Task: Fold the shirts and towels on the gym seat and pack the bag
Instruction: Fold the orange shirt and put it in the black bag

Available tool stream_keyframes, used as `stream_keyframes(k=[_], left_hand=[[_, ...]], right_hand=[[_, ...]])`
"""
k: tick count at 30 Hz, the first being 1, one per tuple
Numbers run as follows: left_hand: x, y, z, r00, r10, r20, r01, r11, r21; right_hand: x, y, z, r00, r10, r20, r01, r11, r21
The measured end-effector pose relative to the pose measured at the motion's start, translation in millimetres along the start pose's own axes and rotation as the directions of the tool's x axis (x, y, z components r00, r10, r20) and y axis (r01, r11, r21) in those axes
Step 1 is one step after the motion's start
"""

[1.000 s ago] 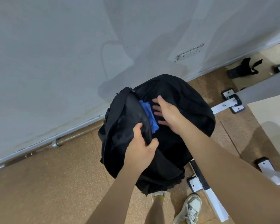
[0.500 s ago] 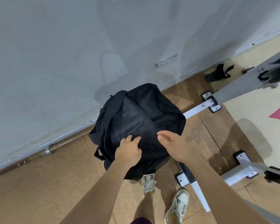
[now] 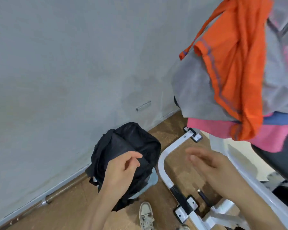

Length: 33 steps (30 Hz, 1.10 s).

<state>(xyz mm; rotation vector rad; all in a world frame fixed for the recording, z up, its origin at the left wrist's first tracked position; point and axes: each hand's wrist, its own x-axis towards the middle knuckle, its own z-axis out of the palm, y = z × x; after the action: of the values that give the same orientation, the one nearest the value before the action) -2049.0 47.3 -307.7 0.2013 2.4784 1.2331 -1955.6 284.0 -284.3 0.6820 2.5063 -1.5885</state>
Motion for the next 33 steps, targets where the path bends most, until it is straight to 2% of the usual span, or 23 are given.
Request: stream_keyframes(k=[5, 8, 11, 14, 17, 19, 21, 23, 26, 28, 30, 33], left_hand=[[-48.1, 93.5, 23.8, 0.979, 0.202, 0.025, -0.201, 0.978, -0.047], [-69.1, 144.2, 44.0, 0.933, 0.357, 0.049, -0.355, 0.934, -0.042], [-80.2, 185.3, 67.1, 0.856, 0.514, 0.059, -0.516, 0.857, 0.013], [-81.1, 222.3, 90.6, 0.757, 0.643, 0.117, -0.652, 0.754, 0.076], [-72.0, 249.6, 111.7, 0.672, 0.712, 0.205, -0.739, 0.664, 0.114], [-56.8, 257.9, 122.7, 0.655, 0.719, 0.233, -0.754, 0.641, 0.142], [-32.3, 262.3, 130.1, 0.686, 0.708, 0.169, -0.727, 0.654, 0.212], [-4.7, 267.1, 133.5, 0.743, 0.669, 0.018, -0.644, 0.708, 0.291], [28.4, 275.6, 133.7, 0.83, 0.53, -0.173, -0.495, 0.844, 0.209], [45.5, 280.1, 134.5, 0.905, 0.387, -0.177, -0.382, 0.922, 0.065], [59.1, 283.5, 133.9, 0.946, 0.293, -0.137, -0.302, 0.952, -0.055], [70.3, 289.6, 125.3, 0.948, 0.315, -0.049, -0.318, 0.935, -0.155]], right_hand=[[-65.3, -6.2, -77.6, 0.975, -0.099, -0.201, 0.123, 0.986, 0.108], [-101.1, 1.2, -117.6, 0.938, -0.105, -0.331, 0.186, 0.956, 0.225], [-129.0, 14.2, -149.7, 0.888, -0.062, -0.456, 0.228, 0.92, 0.318], [-144.1, 29.8, -175.6, 0.836, 0.049, -0.547, 0.247, 0.856, 0.453], [-147.3, 41.4, -192.1, 0.809, 0.189, -0.556, 0.248, 0.749, 0.615], [-144.4, 45.2, -195.9, 0.82, 0.229, -0.525, 0.233, 0.704, 0.671], [-135.6, 46.3, -194.2, 0.855, 0.231, -0.465, 0.204, 0.674, 0.71], [-122.1, 43.2, -189.6, 0.893, 0.207, -0.4, 0.165, 0.676, 0.719], [-95.3, 29.7, -181.5, 0.923, 0.143, -0.358, 0.148, 0.726, 0.672], [-73.8, 12.4, -177.5, 0.933, 0.077, -0.353, 0.168, 0.772, 0.613], [-51.0, -10.6, -176.2, 0.94, -0.01, -0.341, 0.209, 0.808, 0.551], [-15.9, -44.9, -176.3, 0.928, -0.154, -0.34, 0.296, 0.858, 0.42]])
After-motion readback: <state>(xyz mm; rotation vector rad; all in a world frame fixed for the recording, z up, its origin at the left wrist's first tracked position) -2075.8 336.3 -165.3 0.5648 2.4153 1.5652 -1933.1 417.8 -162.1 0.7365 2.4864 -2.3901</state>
